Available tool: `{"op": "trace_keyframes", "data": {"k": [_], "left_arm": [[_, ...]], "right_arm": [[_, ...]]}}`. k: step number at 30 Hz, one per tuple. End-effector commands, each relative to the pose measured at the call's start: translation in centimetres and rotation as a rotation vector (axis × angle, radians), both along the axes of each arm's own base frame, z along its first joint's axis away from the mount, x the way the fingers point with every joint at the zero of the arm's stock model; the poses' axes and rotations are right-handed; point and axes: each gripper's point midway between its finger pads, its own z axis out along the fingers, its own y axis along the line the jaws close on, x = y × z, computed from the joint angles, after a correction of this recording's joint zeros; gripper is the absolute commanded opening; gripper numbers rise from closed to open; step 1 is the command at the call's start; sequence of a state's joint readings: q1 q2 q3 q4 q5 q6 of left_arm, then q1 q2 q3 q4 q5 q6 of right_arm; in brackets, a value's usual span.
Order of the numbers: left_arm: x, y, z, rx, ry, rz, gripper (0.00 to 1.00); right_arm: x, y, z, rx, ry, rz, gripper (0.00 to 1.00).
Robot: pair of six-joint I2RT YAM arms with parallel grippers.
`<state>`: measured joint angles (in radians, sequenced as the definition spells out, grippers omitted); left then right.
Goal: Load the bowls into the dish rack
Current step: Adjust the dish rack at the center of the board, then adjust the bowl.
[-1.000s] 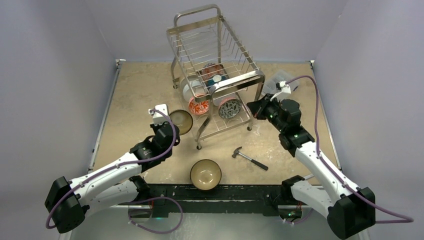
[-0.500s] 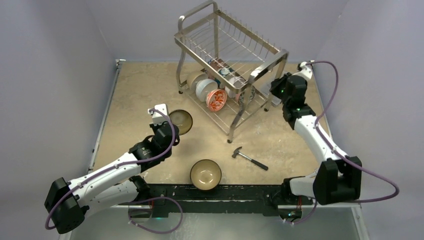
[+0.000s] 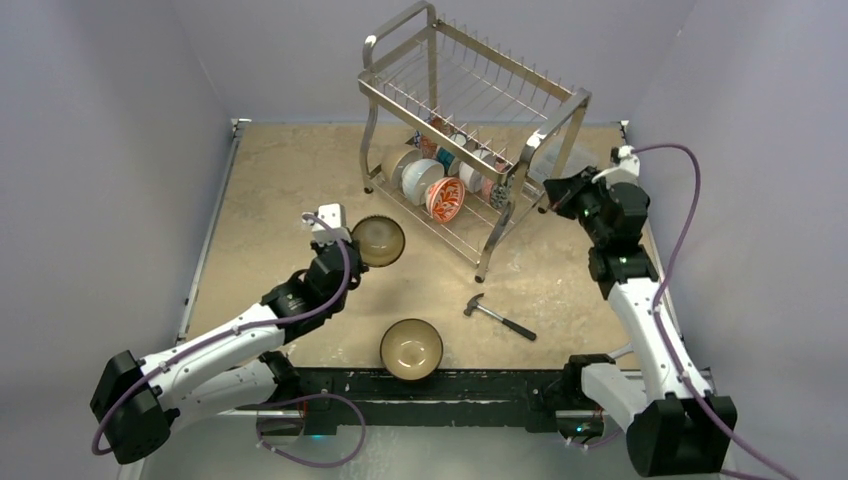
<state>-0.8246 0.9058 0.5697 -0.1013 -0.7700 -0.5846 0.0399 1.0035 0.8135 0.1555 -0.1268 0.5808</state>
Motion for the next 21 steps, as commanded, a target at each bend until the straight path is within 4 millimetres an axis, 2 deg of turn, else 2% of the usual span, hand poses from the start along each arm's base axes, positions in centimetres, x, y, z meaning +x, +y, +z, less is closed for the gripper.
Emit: {"op": "trace_keyframes", "data": {"k": [1,3,7,8,13,15,17,21], "left_arm": [[1.0,-5.2,3.2,-0.214,-0.09,-0.122,0.0],[0.9,-6.5,3.2,-0.22,-0.077,-0.15,0.0],[0.0,-9.3,3.1,-0.266,-0.048,-0.194,0.0],[-0.3,-10.2,3.1,-0.276,-0.046,-0.21,0.0],[-2.3,-14.4,3.0,-0.225,-0.008,-0.264,0.0],[-3.6,-16.4,3.6,-0.216,-0.009,-0.307,0.0],[-4.5,-17.8,4.3,-0.227,-0.021,-0.335,0.0],[-5.9,-19.7,5.2,-0.256,-0.033,-0.381,0.0]], "right_arm": [[-4.8,4.4,-4.1,0.06,0.108,0.275,0.0],[-7.2,5.6,-5.1,0.109,0.129,0.352,0.0],[-11.4,8.0,-5.2,0.214,0.101,0.498,0.16],[-12.2,8.7,-5.1,0.225,0.085,0.535,0.22],[-15.2,12.4,-6.7,0.214,0.109,0.706,0.68],[-16.4,13.8,-7.3,0.211,0.13,0.763,0.78],[-17.1,14.5,-8.1,0.208,0.155,0.782,0.85],[-17.3,15.0,-9.0,0.196,0.17,0.778,0.87]]}}
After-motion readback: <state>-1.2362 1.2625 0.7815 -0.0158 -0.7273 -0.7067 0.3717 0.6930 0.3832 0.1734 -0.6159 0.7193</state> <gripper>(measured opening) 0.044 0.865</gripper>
